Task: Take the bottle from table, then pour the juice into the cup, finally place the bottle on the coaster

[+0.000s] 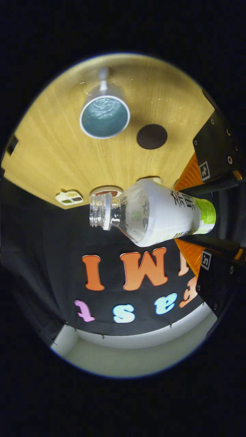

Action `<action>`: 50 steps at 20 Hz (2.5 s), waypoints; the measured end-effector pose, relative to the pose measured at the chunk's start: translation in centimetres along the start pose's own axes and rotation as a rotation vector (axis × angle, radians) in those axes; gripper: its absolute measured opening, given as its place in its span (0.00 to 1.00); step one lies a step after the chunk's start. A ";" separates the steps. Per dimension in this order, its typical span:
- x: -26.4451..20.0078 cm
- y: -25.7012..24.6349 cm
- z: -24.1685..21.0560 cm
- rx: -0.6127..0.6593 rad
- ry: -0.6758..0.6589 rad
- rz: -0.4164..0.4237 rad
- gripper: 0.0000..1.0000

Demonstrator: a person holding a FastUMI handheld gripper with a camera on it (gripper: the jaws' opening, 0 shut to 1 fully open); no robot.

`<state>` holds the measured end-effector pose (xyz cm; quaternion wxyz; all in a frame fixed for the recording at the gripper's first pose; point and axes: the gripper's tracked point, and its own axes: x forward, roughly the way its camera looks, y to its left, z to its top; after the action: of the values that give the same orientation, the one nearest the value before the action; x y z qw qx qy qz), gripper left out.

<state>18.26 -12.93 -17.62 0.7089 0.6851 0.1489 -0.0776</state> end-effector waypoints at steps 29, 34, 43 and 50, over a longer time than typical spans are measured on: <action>8.9 -6.6 -1.9 -1.579 -0.149 -0.339 0.60; 10.2 -9.3 -2.1 -1.538 -0.122 -0.359 0.60; 10.0 -10.4 -2.0 -1.520 -0.118 -0.381 0.67; 7.9 -7.3 -2.8 -1.472 -0.145 -0.290 0.91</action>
<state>23.12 -9.79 -27.09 0.9743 0.0009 0.2039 -0.0956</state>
